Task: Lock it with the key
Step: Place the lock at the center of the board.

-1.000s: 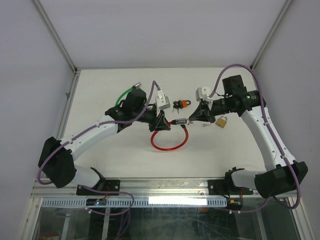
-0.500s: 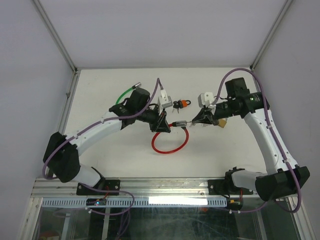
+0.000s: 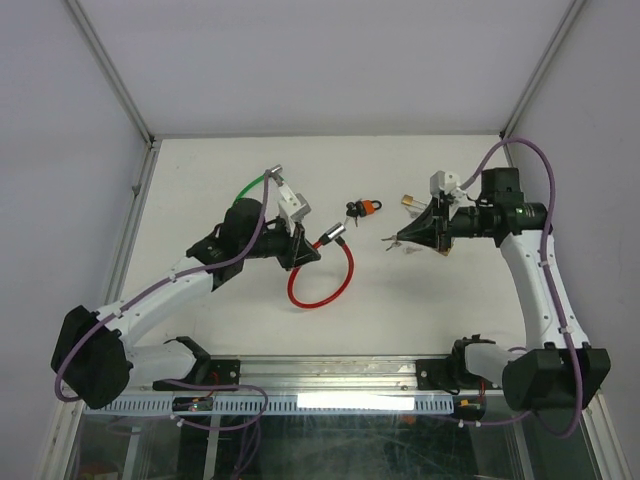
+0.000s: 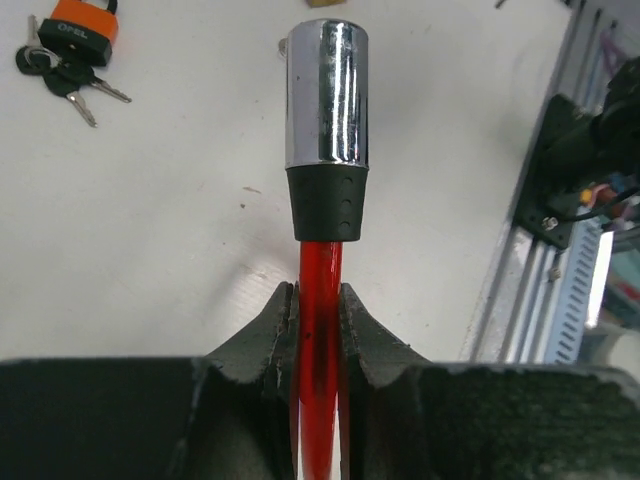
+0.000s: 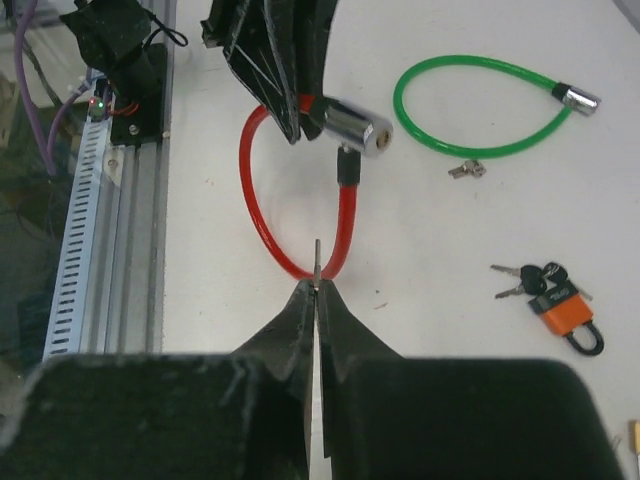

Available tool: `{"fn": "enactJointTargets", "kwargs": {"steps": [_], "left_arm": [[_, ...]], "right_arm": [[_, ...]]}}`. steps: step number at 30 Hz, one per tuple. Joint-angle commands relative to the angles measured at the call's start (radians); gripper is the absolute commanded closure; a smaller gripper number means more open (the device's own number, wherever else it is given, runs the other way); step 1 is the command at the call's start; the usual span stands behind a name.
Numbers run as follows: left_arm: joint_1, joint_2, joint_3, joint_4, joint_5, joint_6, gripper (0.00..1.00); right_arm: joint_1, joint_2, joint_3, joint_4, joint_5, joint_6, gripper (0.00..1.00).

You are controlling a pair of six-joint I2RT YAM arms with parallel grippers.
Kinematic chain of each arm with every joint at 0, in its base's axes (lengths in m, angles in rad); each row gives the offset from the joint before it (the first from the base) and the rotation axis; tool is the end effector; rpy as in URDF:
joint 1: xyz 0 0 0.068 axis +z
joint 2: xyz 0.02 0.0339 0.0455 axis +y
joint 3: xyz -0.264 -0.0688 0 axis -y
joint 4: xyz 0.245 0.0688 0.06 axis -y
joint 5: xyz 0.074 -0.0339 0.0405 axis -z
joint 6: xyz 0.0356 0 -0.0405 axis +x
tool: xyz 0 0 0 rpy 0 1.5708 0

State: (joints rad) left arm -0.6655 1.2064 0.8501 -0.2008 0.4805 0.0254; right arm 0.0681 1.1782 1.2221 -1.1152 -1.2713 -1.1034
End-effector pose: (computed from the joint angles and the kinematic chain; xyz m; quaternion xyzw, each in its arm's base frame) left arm 0.1991 -0.1772 0.2751 0.3962 0.7599 -0.3458 0.3821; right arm 0.1988 0.0477 0.3539 -0.5533 0.5686 0.4015 0.4575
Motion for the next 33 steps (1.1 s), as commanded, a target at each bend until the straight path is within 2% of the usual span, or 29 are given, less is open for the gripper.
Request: {"fn": "enactJointTargets", "kwargs": {"steps": [1, 3, 5, 7, 10, 13, 15, 21, 22, 24, 30, 33], "left_arm": [[0.078, -0.092, -0.157, 0.44, 0.206, -0.389, 1.0], [0.108, -0.1, -0.239, 0.615, 0.212, -0.53, 1.0], [0.141, -0.093, -0.287, 0.714, 0.199, -0.642, 1.0], [0.183, -0.073, -0.312, 0.742, 0.192, -0.735, 1.0], [0.23, -0.024, -0.358, 0.782, 0.206, -0.841, 1.0], [0.248, 0.03, -0.418, 0.807, 0.21, -0.915, 1.0], [0.25, 0.041, -0.447, 0.752, 0.173, -0.912, 1.0], [0.247, -0.102, -0.533, 0.492, -0.137, -0.838, 1.0], [0.248, -0.128, -0.539, 0.464, -0.178, -0.83, 0.97], [0.248, -0.151, -0.543, 0.424, -0.221, -0.823, 0.83], [0.249, -0.063, -0.521, 0.378, -0.258, -0.808, 0.71], [0.25, -0.014, -0.463, 0.282, -0.313, -0.802, 0.64]], "right_arm": [[-0.09, -0.059, -0.164, 0.347, -0.164, 0.345, 1.0], [-0.094, -0.064, -0.261, 0.515, -0.182, 0.507, 1.0], [-0.093, -0.062, -0.356, 0.749, -0.185, 0.721, 1.0], [-0.085, -0.054, -0.454, 0.955, -0.16, 0.874, 1.0], [-0.04, -0.019, -0.525, 1.08, -0.054, 0.981, 1.0], [0.036, 0.045, -0.538, 1.118, 0.012, 1.022, 1.0], [0.087, 0.099, -0.537, 1.143, 0.019, 1.05, 1.0], [0.173, 0.252, -0.499, 1.153, 0.194, 1.115, 1.0], [0.183, 0.282, -0.489, 1.145, 0.212, 1.122, 1.0], [0.217, 0.342, -0.461, 1.106, 0.235, 1.12, 1.0], [0.318, 0.454, -0.368, 0.968, 0.317, 1.01, 1.0], [0.328, 0.485, -0.353, 0.94, 0.366, 0.992, 0.91]]}}
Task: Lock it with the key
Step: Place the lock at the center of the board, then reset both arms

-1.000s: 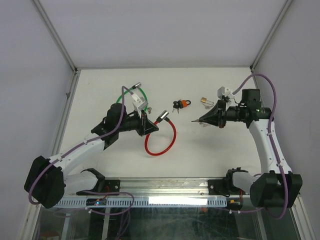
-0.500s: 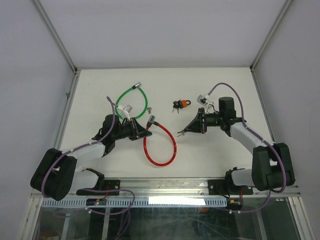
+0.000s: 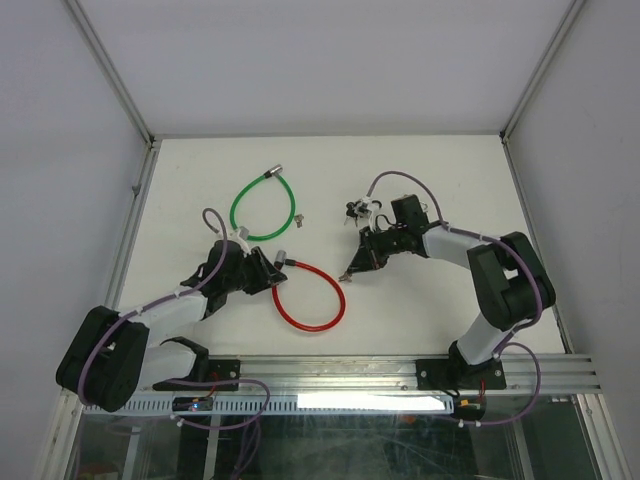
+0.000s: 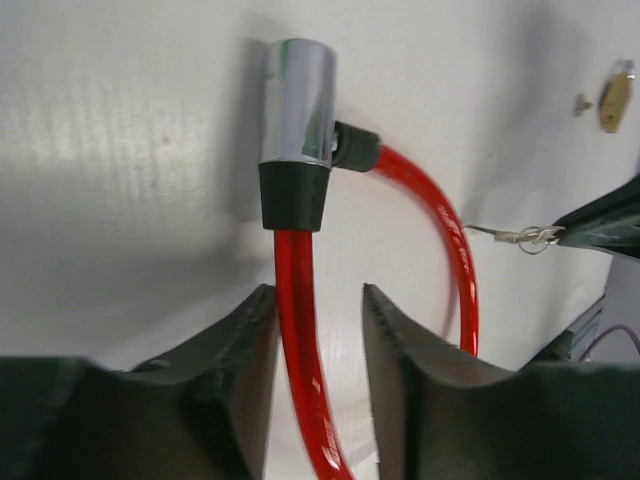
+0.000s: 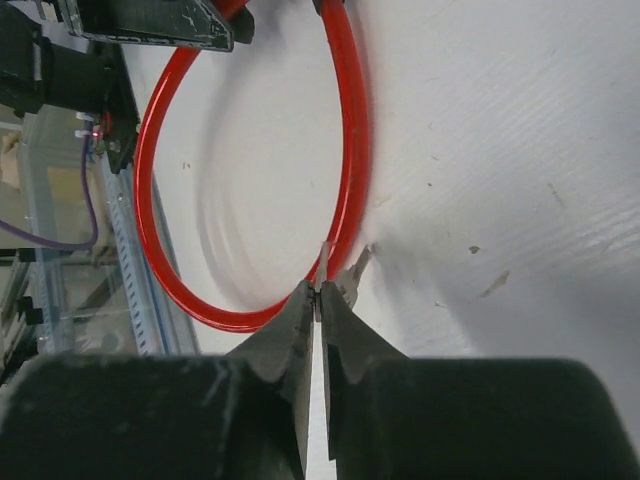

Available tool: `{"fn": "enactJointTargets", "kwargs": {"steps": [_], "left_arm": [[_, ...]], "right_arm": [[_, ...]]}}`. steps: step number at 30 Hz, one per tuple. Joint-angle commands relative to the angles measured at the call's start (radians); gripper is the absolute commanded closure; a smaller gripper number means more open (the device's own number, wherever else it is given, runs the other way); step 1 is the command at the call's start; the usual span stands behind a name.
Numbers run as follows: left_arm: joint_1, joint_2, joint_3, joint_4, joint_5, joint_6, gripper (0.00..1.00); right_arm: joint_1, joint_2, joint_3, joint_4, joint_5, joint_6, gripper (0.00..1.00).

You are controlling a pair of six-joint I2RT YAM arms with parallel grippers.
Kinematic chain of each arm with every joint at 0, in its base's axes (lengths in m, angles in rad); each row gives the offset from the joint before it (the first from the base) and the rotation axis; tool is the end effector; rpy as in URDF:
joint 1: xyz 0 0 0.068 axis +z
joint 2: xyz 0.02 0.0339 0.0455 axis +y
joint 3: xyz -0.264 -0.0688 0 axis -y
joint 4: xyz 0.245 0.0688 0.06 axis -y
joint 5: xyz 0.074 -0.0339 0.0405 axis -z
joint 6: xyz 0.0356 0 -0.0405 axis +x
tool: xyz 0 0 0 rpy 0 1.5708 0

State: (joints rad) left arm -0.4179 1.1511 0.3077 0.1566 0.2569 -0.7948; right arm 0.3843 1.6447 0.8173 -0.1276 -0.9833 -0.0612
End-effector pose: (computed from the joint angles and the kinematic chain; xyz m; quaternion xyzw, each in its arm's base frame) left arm 0.1828 -0.0911 0.1427 -0.1141 0.8908 -0.3369 0.2826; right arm 0.2704 0.1413 0.1605 -0.3251 0.7877 0.4870 0.1913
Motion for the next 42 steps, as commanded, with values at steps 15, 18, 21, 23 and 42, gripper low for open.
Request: {"fn": "enactJointTargets", "kwargs": {"steps": [15, 18, 21, 23, 42], "left_arm": [[0.002, -0.213, 0.248, -0.33, -0.319, 0.107, 0.02], [0.001, -0.325, 0.265, -0.252, -0.265, 0.147, 0.01], [0.002, -0.388, 0.319, -0.191, -0.154, 0.179, 0.01], [0.001, -0.395, 0.392, -0.191, -0.074, 0.216, 0.01], [0.002, -0.382, 0.966, -0.415, 0.054, 0.421, 0.01]], "right_arm": [[-0.036, -0.26, 0.141, -0.367, 0.163, -0.482, 0.47], [-0.182, -0.393, 0.134, -0.376, 0.114, -0.497, 0.46], [-0.257, -0.515, 0.154, -0.392, 0.163, -0.509, 0.44], [-0.281, -0.579, 0.174, -0.404, 0.196, -0.512, 0.37], [-0.333, -0.605, 0.831, -0.613, 0.253, -0.078, 0.0]]}}
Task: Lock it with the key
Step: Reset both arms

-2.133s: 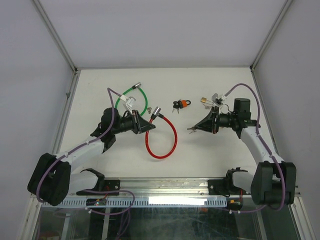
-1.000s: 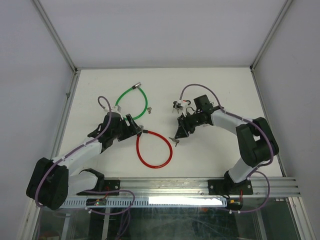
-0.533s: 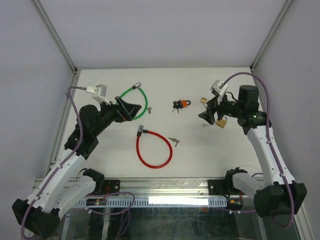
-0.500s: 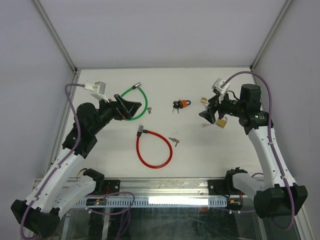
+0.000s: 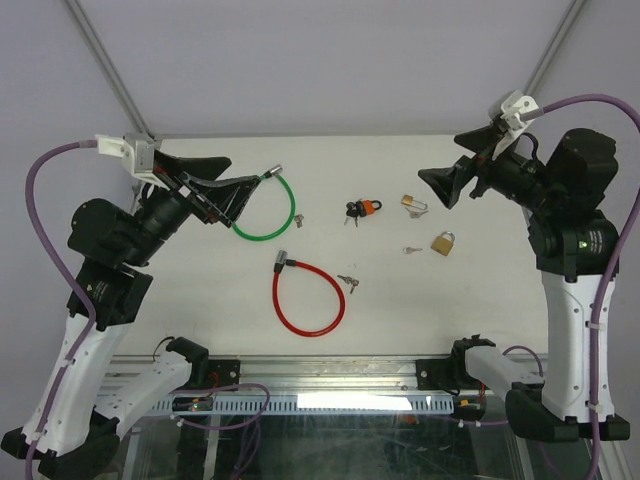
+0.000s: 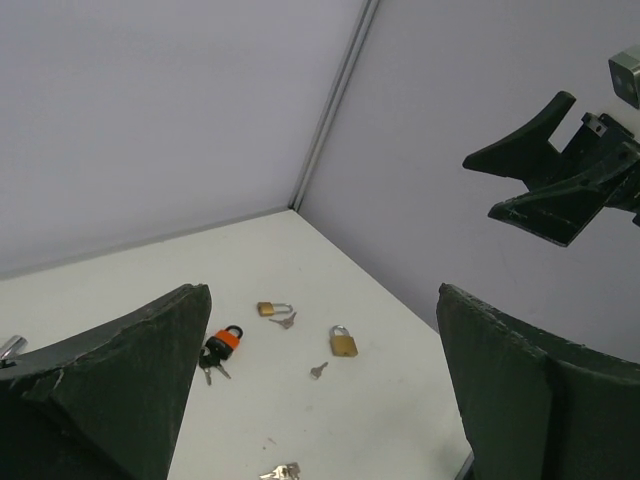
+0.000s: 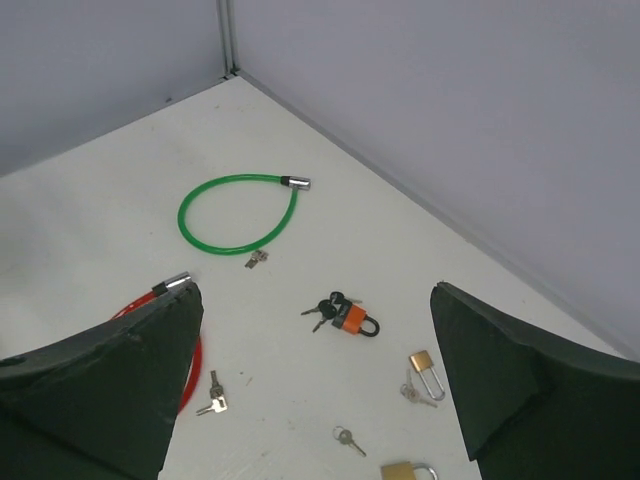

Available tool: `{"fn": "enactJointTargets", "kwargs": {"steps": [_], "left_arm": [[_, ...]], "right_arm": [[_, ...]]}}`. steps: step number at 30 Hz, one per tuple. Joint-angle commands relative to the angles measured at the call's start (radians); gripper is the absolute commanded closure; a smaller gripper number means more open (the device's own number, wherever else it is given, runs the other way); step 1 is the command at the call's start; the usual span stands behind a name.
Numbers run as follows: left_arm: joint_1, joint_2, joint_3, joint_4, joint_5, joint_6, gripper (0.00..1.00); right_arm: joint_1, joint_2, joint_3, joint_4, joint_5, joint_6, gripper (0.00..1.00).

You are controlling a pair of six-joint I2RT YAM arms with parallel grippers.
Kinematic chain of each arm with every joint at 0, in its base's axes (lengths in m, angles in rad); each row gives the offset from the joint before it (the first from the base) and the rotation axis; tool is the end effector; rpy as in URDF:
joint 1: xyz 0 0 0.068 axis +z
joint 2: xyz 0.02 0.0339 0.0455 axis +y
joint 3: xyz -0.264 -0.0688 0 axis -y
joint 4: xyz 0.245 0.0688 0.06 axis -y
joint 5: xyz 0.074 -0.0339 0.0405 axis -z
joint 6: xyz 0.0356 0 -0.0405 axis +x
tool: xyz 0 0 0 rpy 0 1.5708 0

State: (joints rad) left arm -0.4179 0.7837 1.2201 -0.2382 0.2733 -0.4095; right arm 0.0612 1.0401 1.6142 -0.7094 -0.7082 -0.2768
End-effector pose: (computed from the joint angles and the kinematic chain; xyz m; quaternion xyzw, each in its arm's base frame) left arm 0.1203 -0.0639 0.4791 0.1080 0.6273 -0.3871 0.6670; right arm 0.1579 0.0329 0.5110 -0.3436 0.6581 0.1933 0.6414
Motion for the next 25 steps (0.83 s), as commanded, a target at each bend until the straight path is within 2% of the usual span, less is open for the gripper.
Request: {"fn": "enactJointTargets", "kwargs": {"steps": [1, 10, 25], "left_arm": [[0.002, -0.021, 0.057, -0.02, 0.037, 0.038, 0.01], [0.002, -0.044, 0.054, -0.022, 0.024, 0.054, 0.01], [0.002, -0.034, -0.005, -0.003, 0.012, 0.058, 0.01]], "right_arm": [[-0.01, -0.005, 0.031, -0.023, -0.004, 0.172, 0.0], [-0.009, -0.037, 0.023, -0.029, 0.11, 0.283, 0.0], [-0.008, -0.05, -0.016, -0.039, 0.129, 0.208, 0.0]]}}
